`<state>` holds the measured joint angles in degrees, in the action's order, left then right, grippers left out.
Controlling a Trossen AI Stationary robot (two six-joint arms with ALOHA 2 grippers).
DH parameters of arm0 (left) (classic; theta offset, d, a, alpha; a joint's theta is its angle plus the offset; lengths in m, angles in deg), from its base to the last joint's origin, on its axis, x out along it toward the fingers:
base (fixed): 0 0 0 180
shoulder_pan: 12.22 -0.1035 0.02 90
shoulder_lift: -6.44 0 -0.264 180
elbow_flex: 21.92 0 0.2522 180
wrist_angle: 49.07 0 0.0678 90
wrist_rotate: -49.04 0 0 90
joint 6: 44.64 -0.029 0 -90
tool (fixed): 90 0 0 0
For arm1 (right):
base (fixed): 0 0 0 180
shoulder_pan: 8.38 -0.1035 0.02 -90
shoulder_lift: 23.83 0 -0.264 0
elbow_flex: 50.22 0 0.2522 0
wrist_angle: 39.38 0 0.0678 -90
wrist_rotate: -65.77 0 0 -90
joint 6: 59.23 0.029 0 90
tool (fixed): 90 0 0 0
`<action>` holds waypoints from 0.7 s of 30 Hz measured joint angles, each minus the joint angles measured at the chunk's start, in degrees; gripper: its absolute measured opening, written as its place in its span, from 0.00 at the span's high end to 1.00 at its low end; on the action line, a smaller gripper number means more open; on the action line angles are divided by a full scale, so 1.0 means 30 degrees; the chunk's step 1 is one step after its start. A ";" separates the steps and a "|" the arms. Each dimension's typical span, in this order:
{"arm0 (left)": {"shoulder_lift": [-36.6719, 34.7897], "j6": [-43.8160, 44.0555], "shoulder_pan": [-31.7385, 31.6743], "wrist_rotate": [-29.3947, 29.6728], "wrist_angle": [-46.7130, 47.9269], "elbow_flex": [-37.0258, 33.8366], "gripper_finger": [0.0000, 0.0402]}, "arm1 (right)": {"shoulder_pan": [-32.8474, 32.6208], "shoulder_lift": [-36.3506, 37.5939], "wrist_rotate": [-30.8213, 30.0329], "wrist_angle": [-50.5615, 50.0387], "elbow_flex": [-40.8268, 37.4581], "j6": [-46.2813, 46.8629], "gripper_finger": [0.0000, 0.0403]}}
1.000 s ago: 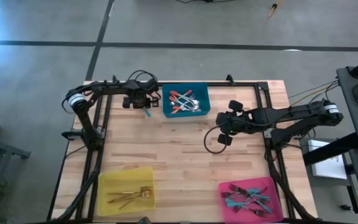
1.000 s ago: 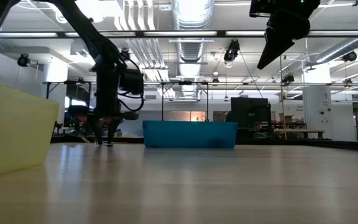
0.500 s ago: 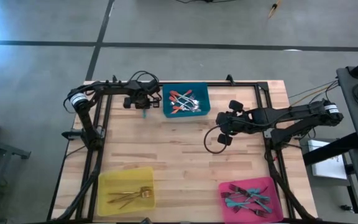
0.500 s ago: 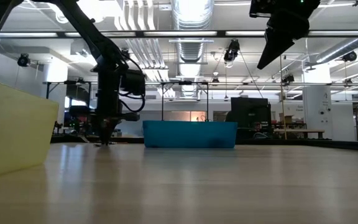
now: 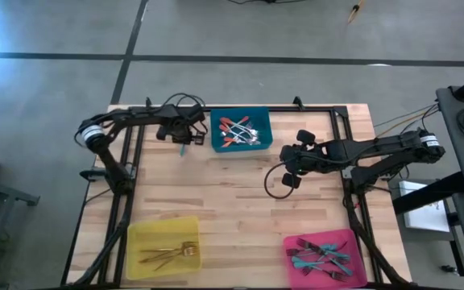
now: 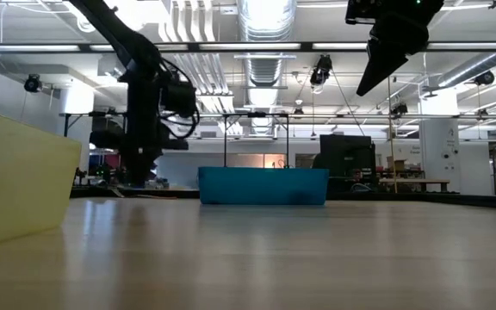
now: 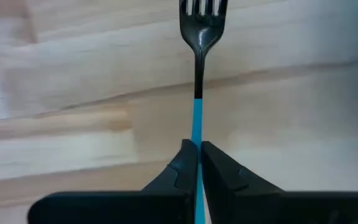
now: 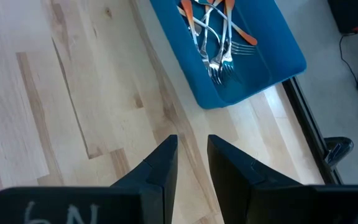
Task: Sort silverware by color (type)
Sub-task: Put the blue fork into the pink bin
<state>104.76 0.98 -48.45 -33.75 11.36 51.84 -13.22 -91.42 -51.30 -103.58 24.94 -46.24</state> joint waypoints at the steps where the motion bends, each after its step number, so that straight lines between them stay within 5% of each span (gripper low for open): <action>1: -0.0381 -0.0229 0.0085 0.0026 0.0298 0.0002 1.00 | 0.0000 0.0000 0.0007 0.0000 -0.0007 -0.0007 0.80; 9: -0.4354 -0.0688 0.1716 -0.0506 -0.0804 -0.0005 1.00 | 0.0000 0.0000 -0.0031 0.0408 -0.0023 0.0016 0.80; 15: -0.7226 -0.0121 0.4020 -0.0620 -0.4538 0.0046 1.00 | 0.0355 0.0000 -0.1995 0.4918 -0.0029 0.1419 0.80; 21: -0.8140 0.1351 0.6078 0.2131 -0.8096 0.0060 1.00 | 0.1894 0.0007 -0.0591 0.9745 -0.0029 0.2192 0.79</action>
<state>80.34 5.03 -30.21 -27.36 -12.93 52.02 -7.54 -91.40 -53.08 -74.34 24.86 -39.66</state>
